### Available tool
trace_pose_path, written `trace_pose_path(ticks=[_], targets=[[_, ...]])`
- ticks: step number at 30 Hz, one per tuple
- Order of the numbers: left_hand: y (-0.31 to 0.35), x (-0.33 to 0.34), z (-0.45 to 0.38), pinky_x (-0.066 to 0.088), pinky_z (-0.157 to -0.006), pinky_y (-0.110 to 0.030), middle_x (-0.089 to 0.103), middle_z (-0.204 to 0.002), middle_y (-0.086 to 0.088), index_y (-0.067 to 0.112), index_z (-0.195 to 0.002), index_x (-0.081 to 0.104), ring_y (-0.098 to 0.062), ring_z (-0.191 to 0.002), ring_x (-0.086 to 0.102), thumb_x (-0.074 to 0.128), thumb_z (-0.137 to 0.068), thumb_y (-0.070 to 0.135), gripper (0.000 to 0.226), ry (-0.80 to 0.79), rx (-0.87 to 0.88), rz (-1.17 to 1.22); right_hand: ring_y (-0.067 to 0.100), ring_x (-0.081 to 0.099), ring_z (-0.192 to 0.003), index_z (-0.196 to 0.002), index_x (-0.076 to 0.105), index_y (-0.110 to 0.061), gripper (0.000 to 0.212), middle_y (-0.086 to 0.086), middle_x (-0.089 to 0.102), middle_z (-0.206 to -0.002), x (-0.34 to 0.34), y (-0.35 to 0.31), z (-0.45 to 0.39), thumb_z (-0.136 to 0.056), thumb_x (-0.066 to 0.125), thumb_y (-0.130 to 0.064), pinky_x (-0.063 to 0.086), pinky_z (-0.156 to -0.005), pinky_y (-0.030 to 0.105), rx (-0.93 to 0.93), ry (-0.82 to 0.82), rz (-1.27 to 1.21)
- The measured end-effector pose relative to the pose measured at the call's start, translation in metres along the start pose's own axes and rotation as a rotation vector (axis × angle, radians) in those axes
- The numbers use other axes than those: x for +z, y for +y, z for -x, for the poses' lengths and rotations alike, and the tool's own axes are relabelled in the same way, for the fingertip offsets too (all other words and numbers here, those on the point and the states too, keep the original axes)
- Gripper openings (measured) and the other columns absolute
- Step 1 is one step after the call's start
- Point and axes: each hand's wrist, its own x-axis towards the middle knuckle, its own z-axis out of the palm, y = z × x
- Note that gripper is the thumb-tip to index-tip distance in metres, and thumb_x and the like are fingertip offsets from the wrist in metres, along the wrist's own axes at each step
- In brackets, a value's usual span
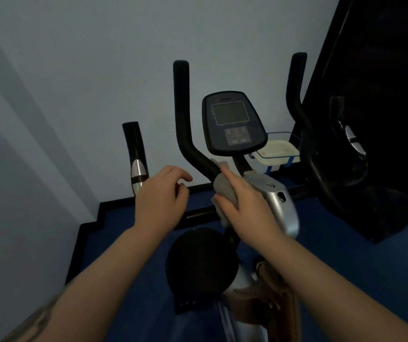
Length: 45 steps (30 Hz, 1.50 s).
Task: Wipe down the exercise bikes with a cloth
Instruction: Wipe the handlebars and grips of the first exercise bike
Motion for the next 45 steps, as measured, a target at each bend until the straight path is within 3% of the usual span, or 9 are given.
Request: trace_pose_path(ticks=[5,7,15,18,29,31,36,39,45], targets=[[0.002,0.006,0.005,0.025,-0.054,-0.01,0.062,-0.079,0.008,0.021,-0.084,0.067,-0.005,-0.057,0.046,0.061,-0.084,0.015,0.008,0.069,-0.046,-0.108,-0.004,0.056,-0.098,-0.148,0.032,-0.035,0.057,-0.003,0.06,-0.123,-0.025,0.001,-0.013,-0.096,0.056,-0.026,0.048,-0.088,0.017,-0.011,-0.086,0.018],[0.003,0.006,0.004,0.029,-0.052,-0.017,0.061,-0.078,0.008,0.021,-0.084,0.066,-0.008,-0.058,0.049,0.06,-0.085,0.016,0.007,0.069,-0.062,-0.134,0.01,0.054,-0.115,-0.149,0.03,-0.034,0.057,0.001,0.055,-0.132,-0.018,-0.006,-0.031,-0.097,0.054,-0.03,0.045,-0.099,0.03,0.044,-0.012,-0.058],[0.004,0.005,0.004,0.031,-0.053,-0.022,0.062,-0.081,0.007,0.019,-0.082,0.068,-0.014,-0.064,0.053,0.059,-0.085,0.014,0.011,0.057,-0.115,-0.146,-0.009,0.026,-0.132,-0.151,0.026,-0.028,0.062,-0.008,0.027,-0.156,0.005,0.016,0.037,-0.097,0.054,-0.017,0.017,-0.104,0.0,-0.09,0.042,-0.001],[0.004,0.005,0.004,0.026,-0.052,-0.017,0.057,-0.077,0.01,0.019,-0.081,0.068,-0.011,-0.062,0.049,0.059,-0.085,0.013,0.011,0.062,-0.113,-0.163,-0.003,0.031,-0.136,-0.15,0.029,-0.031,0.06,-0.009,0.032,-0.154,-0.01,0.018,0.032,-0.097,0.055,-0.021,0.029,-0.115,0.023,-0.076,-0.027,-0.132],[0.005,0.005,0.003,0.023,-0.052,-0.013,0.059,-0.077,0.01,0.02,-0.078,0.068,-0.007,-0.06,0.046,0.058,-0.083,0.013,0.014,0.067,-0.117,-0.176,-0.007,0.038,-0.124,-0.144,0.041,-0.028,0.049,-0.013,0.045,-0.143,-0.009,0.015,0.052,-0.097,0.051,-0.017,0.035,-0.102,0.017,-0.117,0.094,0.073],[0.006,0.005,0.003,0.024,-0.052,-0.014,0.057,-0.077,0.011,0.02,-0.079,0.068,-0.007,-0.06,0.048,0.058,-0.084,0.014,0.013,0.062,-0.111,-0.179,0.006,0.053,-0.108,-0.133,0.052,-0.022,0.039,-0.006,0.06,-0.121,-0.021,0.012,0.033,-0.095,0.053,-0.014,0.04,-0.082,0.02,-0.156,0.161,0.162],[0.007,0.003,0.004,0.03,-0.056,-0.025,0.062,-0.08,0.006,0.018,-0.081,0.069,-0.011,-0.063,0.051,0.057,-0.085,0.013,0.014,0.053,-0.107,-0.181,0.022,0.055,-0.105,-0.126,0.052,-0.013,0.028,0.007,0.059,-0.115,-0.009,0.006,0.0,-0.101,0.045,-0.025,0.044,-0.089,0.038,0.03,0.17,0.305],[0.006,0.004,0.004,0.033,-0.058,-0.026,0.062,-0.08,0.007,0.019,-0.081,0.069,-0.012,-0.065,0.051,0.057,-0.085,0.013,0.014,0.057,-0.109,-0.167,0.018,0.058,-0.097,-0.119,0.054,-0.015,0.024,0.002,0.062,-0.108,-0.001,0.01,0.037,-0.1,0.045,-0.027,0.045,-0.08,0.031,-0.034,0.187,0.398],[0.002,0.007,0.006,0.039,-0.06,-0.027,0.064,-0.083,-0.001,0.011,-0.082,0.069,-0.015,-0.066,0.055,0.06,-0.082,0.002,0.013,0.178,-0.024,-0.103,0.002,0.058,-0.079,-0.116,0.056,-0.025,0.029,-0.016,0.058,-0.085,-0.026,-0.008,0.04,-0.097,0.043,-0.042,0.052,-0.072,0.032,-0.003,0.243,0.113]])
